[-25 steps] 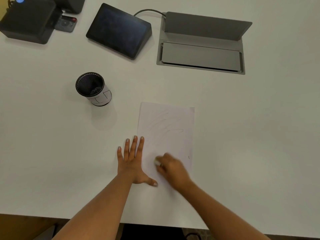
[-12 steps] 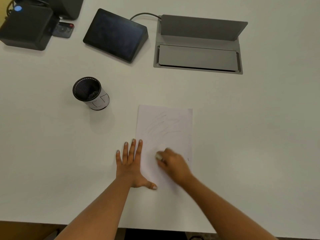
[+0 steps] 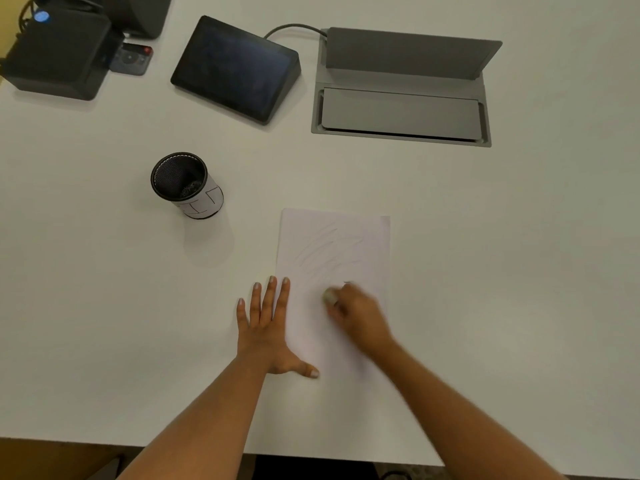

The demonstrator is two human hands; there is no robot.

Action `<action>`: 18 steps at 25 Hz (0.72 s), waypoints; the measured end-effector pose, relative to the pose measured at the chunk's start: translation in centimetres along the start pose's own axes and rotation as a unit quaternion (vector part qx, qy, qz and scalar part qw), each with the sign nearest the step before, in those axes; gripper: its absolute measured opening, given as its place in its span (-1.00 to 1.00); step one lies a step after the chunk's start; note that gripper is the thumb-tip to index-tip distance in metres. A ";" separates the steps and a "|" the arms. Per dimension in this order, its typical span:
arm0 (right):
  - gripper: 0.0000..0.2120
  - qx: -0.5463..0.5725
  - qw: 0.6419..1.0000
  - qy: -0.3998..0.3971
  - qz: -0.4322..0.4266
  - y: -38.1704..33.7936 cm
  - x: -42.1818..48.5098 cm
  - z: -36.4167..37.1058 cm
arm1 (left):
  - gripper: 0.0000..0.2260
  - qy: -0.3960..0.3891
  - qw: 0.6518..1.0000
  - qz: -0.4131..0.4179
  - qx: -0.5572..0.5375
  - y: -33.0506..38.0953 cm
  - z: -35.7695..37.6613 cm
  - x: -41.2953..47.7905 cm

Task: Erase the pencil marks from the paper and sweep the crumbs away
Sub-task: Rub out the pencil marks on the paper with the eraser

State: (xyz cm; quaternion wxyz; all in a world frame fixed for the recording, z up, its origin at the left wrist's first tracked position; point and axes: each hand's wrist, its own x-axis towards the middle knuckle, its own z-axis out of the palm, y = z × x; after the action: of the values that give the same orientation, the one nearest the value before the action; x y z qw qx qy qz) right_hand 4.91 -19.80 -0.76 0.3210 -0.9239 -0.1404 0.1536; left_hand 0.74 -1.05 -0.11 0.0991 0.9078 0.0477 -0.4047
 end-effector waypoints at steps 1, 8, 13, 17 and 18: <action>-0.80 -0.014 0.997 0.059 0.051 1.7 1.9 -1.9 | 0.52 0.001 1.000 0.001 0.001 -0.1 0.0 0.0; -0.90 0.015 1.000 -0.011 0.009 -2.1 -1.2 1.7 | 0.51 0.000 1.000 0.003 0.003 0.0 0.1 0.0; -0.86 -0.033 0.996 0.072 0.052 1.4 2.4 -2.1 | 0.51 0.003 1.000 0.003 0.005 -0.1 0.1 0.1; -0.91 -0.009 0.973 0.190 0.133 2.3 3.9 -3.1 | 0.52 0.002 1.000 0.005 0.005 -0.1 0.1 -0.1; -0.93 0.001 0.986 0.139 0.094 0.3 2.4 -1.0 | 0.51 0.002 1.000 0.004 0.005 -0.1 0.1 -0.1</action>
State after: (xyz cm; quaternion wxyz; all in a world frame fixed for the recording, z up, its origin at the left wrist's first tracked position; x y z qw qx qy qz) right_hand 7.56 -19.66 -0.65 0.3223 -0.9451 -0.0070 0.0535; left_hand 0.58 -0.98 -0.08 0.0964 0.9091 0.0426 -0.4030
